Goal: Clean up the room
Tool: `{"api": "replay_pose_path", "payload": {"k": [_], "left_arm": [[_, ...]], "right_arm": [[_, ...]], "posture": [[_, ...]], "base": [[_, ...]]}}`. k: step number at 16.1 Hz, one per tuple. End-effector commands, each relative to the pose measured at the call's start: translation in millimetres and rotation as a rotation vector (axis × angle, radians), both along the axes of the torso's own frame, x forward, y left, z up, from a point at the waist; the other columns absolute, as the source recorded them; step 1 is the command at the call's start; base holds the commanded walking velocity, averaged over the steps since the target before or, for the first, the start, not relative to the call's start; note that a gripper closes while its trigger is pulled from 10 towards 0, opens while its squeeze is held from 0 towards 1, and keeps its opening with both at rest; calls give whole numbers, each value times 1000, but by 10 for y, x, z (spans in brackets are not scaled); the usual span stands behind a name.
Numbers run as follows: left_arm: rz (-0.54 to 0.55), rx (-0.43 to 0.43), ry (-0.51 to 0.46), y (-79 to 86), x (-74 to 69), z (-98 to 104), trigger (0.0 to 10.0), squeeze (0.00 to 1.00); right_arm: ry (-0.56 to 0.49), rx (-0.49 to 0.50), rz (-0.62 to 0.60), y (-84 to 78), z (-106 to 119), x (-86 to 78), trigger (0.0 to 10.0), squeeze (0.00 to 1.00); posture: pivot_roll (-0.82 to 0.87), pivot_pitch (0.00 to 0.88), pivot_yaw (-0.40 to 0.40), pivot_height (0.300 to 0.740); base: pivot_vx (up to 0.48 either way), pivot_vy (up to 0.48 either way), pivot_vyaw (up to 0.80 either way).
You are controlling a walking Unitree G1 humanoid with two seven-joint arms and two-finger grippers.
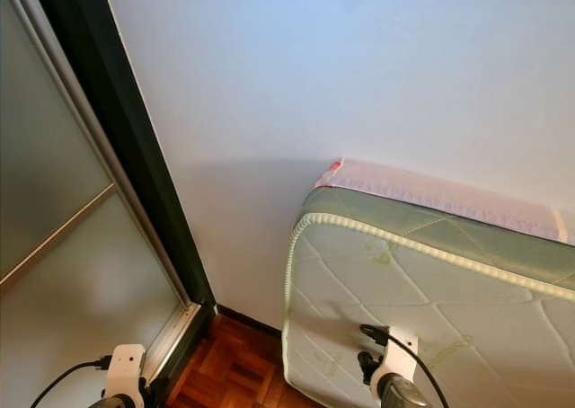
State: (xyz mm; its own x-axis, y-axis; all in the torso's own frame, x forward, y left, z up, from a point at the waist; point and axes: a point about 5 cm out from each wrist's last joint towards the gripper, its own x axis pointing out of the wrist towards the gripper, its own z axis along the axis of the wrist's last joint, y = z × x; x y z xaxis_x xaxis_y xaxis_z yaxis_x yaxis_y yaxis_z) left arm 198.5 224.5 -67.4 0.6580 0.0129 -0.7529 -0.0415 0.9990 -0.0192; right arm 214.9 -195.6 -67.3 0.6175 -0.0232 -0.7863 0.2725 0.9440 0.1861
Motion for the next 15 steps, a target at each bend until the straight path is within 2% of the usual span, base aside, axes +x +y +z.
{"api": "replay_pose_path", "payload": {"k": [1, 5, 15], "left_arm": [[2, 1, 33, 8, -62, -36, 10000, 0], [3, 0, 32, 10, -55, -32, 10000, 0], [-2, 3, 31, 12, -54, -31, 10000, 0]], "right_arm": [[-40, -25, 14, -53, 75, 105, 10000, 0], [-44, -22, 5, -52, 79, 113, 10000, 0], [-44, -16, -1, -47, 77, 111, 10000, 0]], "posture": [[24, 0, -31, 740], [24, 0, -31, 740], [24, 0, -30, 740]], "base": [[0, 0, 0], [0, 0, 0], [-250, 0, 0]]}}
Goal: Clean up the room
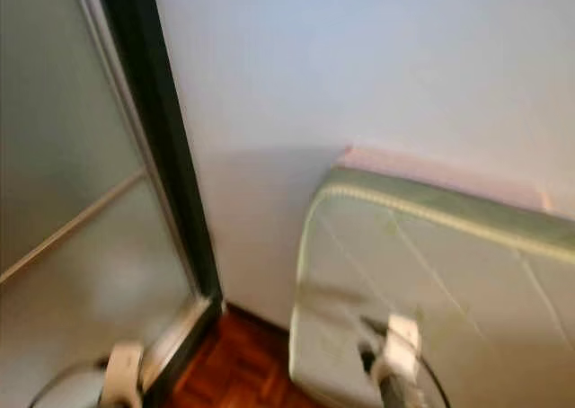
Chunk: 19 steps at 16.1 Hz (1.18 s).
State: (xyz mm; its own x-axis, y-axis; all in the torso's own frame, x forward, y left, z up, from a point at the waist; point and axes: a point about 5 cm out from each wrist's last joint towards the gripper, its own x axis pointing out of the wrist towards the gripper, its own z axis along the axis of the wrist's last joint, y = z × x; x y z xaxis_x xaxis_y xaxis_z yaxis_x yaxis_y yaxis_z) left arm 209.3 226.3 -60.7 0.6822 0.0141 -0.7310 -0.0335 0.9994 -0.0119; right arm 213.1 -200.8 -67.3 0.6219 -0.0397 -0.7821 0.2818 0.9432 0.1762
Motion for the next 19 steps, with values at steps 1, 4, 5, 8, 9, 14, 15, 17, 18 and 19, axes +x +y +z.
{"api": "replay_pose_path", "payload": {"k": [1, 4, 5, 8, 9, 14, 15, 17, 18, 19], "left_arm": [[5, -5, 64, -7, -165, -99, 10000, 0], [4, -6, 65, -10, -169, -102, 10000, 0], [3, -7, 66, -12, -169, -102, 10000, 0], [5, -6, 65, -10, -167, -101, 10000, 0], [6, -6, 65, -10, -166, -100, 10000, 0], [15, -8, 60, -7, -158, -95, 10000, 0], [16, -9, 59, -7, -158, -95, 10000, 0], [15, -4, 63, -5, -158, -96, 10000, 0], [14, -3, 63, -5, -158, -96, 10000, 0], [14, -3, 63, -4, -158, -96, 10000, 0]], "right_arm": [[-38, -4, 11, 4, 76, 126, 10000, 0], [-44, 8, 13, 10, 76, 125, 10000, 0], [-47, 10, 12, 10, 77, 125, 10000, 0], [-50, 15, 14, 14, 79, 130, 10000, 0], [-52, 17, 14, 14, 81, 131, 10000, 0], [-53, 17, 8, 14, 84, 137, 10000, 0], [-54, 18, 2, 12, 84, 137, 10000, 0], [-56, 25, -14, 12, 84, 137, 10000, 0], [-55, 26, -14, 13, 83, 136, 10000, 0], [-51, 21, -6, 12, 83, 136, 10000, 0]], "posture": [[23, 0, -30, 740], [24, 0, -32, 740], [24, 0, -33, 740], [25, 0, -31, 740], [26, 0, -32, 740], [27, 0, -33, 740], [26, 0, -31, 740], [27, 0, -32, 740], [27, 0, -32, 740], [27, 0, -32, 740]], "base": [[-262, 0, 0], [-261, 0, 0], [-262, 0, 0], [-264, 0, 0], [-262, 0, 0], [-48, 0, 0], [0, 0, 0], [0, 0, 0], [0, 0, 0], [0, 0, -712]]}}
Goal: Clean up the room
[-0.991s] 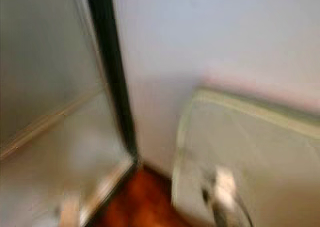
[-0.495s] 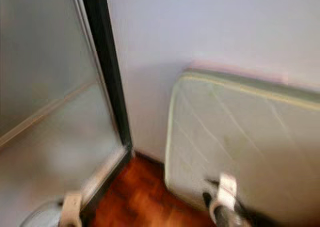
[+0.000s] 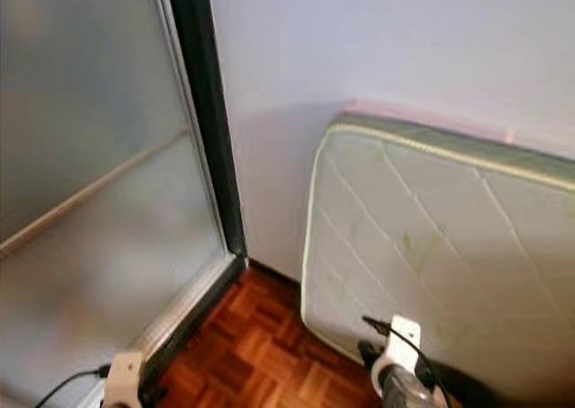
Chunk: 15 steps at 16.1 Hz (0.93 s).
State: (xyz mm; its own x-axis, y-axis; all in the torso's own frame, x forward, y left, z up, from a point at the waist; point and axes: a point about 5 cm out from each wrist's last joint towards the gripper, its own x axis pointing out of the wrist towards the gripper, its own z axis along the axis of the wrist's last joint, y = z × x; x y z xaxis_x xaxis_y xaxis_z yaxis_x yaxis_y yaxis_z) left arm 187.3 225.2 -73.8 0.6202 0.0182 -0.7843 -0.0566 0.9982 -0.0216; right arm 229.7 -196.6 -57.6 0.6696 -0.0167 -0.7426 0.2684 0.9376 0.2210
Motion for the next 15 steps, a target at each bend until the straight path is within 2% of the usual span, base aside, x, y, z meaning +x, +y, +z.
{"api": "replay_pose_path", "payload": {"k": [1, 8, 10, 11, 13, 15], "left_arm": [[-7, 11, -18, 8, 63, 35, 10000, 0], [-7, 17, -13, 9, 59, 31, 10000, 0], [-37, 19, -6, -1, 60, 30, 10000, 0], [-48, 31, -5, 2, 61, 31, 10000, 0], [-21, 26, 7, 7, 40, 18, 10000, 0], [-39, 28, 7, 2, 39, 18, 10000, 0]], "right_arm": [[15, -8, -1, -29, -16, -31, 10000, 0], [20, -5, 7, -27, -19, -34, 10000, 0], [22, -5, 11, -28, -20, -38, 10000, 0], [22, -5, 14, -28, -22, -40, 10000, 0], [23, -6, 15, -27, -25, -45, 10000, 0], [22, -3, 17, -24, -29, -52, 10000, 0]], "posture": [[27, 0, -32, 740], [26, 0, -32, 740], [26, 0, -32, 740], [26, 0, -32, 740], [22, 0, -30, 740], [19, 0, -29, 740]], "base": [[0, 0, -800], [0, 0, -800], [0, 0, -794], [0, -469, -788], [0, 0, -788], [0, 0, -788]]}}
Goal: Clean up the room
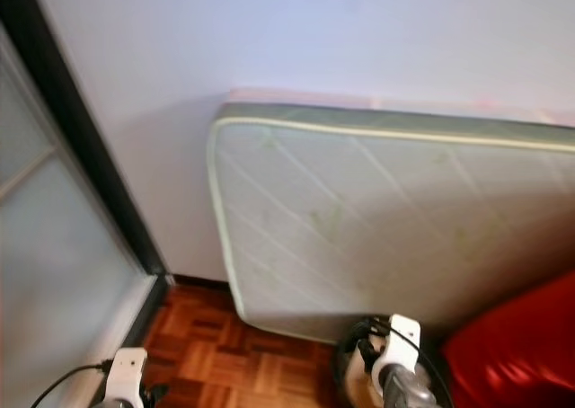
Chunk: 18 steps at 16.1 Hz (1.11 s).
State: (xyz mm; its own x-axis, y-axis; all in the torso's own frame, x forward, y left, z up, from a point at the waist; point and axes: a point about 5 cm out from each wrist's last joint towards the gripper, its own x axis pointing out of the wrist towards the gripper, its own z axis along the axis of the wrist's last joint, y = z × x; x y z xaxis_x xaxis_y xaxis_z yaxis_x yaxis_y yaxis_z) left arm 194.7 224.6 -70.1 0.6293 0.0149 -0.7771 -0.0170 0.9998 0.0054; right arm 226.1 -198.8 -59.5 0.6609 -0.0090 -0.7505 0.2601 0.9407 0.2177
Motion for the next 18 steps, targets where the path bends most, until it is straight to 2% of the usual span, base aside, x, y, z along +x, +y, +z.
{"api": "replay_pose_path", "payload": {"k": [1, 11, 14, 18], "left_arm": [[1, 0, 18, 9, -38, -19, 10000, 0], [-7, 1, 19, 12, -35, -17, 10000, 0], [-13, 11, 16, 19, -22, -9, 10000, 0], [1, 1, 19, 20, -23, -11, 10000, 0]], "right_arm": [[11, -3, 6, -1, -11, -17, 10000, 0], [12, -3, 14, 1, -10, -15, 10000, 0], [11, -2, 8, 3, -5, -6, 10000, 0], [11, -3, 5, 2, -2, 0, 10000, 0]], "posture": [[17, 0, -27, 740], [18, 0, -30, 740], [21, 0, -30, 740], [19, 0, -31, 740]], "base": [[0, 0, -788], [0, 0, -788], [0, -389, -788], [0, 0, -788]]}}
